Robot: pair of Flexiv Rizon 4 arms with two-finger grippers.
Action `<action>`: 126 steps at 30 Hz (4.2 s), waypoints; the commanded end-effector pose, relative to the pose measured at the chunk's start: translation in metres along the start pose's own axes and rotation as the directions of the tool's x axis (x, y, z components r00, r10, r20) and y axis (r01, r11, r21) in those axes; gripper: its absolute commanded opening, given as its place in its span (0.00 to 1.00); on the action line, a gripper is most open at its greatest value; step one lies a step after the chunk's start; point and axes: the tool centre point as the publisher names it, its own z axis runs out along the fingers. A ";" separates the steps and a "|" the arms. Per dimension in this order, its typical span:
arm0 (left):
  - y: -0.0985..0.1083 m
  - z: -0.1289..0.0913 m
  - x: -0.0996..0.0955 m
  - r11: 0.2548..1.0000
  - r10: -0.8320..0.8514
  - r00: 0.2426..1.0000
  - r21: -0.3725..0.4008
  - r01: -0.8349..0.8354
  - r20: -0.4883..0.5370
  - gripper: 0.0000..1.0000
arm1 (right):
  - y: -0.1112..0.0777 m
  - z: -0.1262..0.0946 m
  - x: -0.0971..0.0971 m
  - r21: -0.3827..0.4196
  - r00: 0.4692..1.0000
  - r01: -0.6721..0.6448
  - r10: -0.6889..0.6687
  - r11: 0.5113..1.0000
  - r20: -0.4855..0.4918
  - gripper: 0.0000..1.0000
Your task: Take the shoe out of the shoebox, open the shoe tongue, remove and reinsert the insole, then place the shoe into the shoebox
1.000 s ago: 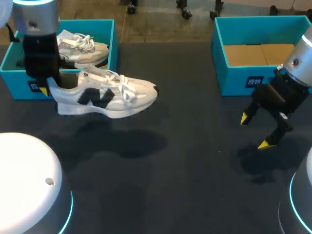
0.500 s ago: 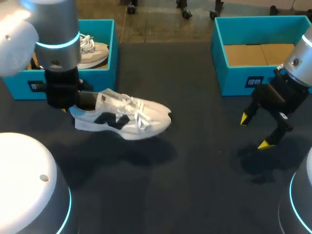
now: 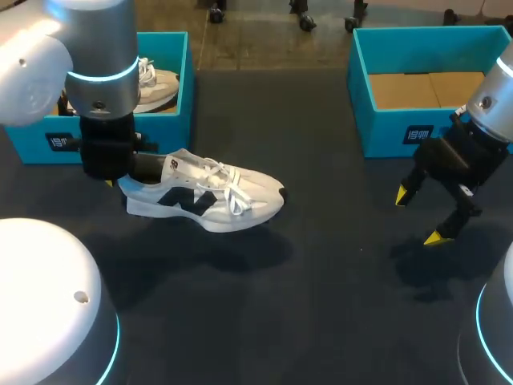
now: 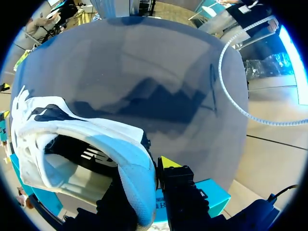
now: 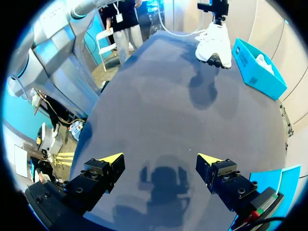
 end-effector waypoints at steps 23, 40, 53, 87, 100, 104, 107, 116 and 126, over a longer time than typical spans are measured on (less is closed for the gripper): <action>-0.064 0.044 -0.093 0.995 0.066 0.996 -0.073 -0.062 0.063 0.00 | 0.000 0.001 0.000 0.003 1.000 0.000 0.000 1.000 0.000 1.00; -0.084 0.077 -0.136 0.988 0.139 0.988 -0.082 -0.133 0.064 0.00 | 0.000 0.001 0.000 0.003 1.000 0.000 0.000 1.000 0.000 1.00; -0.085 0.085 -0.164 0.987 0.136 0.989 -0.098 -0.130 0.057 0.00 | 0.000 0.001 0.000 0.003 1.000 0.000 0.000 1.000 0.000 1.00; -0.097 0.046 -0.153 0.991 0.106 0.989 -0.095 -0.096 0.100 1.00 | 0.000 0.001 0.000 0.003 1.000 0.000 0.000 1.000 0.000 1.00; -0.097 -0.012 -0.107 0.944 -0.281 0.918 0.256 0.210 0.281 1.00 | 0.000 0.001 0.000 0.003 1.000 0.000 0.000 1.000 0.000 1.00; -0.094 -0.019 -0.094 0.847 -0.406 0.882 0.460 0.265 0.240 1.00 | 0.000 0.001 0.000 0.003 1.000 0.000 0.000 1.000 0.000 1.00; -0.091 -0.019 -0.092 0.813 -0.432 0.889 0.492 0.312 0.151 1.00 | 0.000 0.001 0.000 0.003 1.000 0.000 0.000 1.000 0.000 1.00; -0.092 -0.018 -0.088 0.813 -0.430 0.889 0.495 0.307 0.155 1.00 | 0.000 0.001 0.000 0.003 1.000 0.000 0.000 1.000 0.000 1.00; -0.098 -0.002 -0.069 0.604 -0.674 0.713 0.700 0.380 0.195 1.00 | 0.000 0.001 0.000 0.003 1.000 0.000 0.000 1.000 0.000 1.00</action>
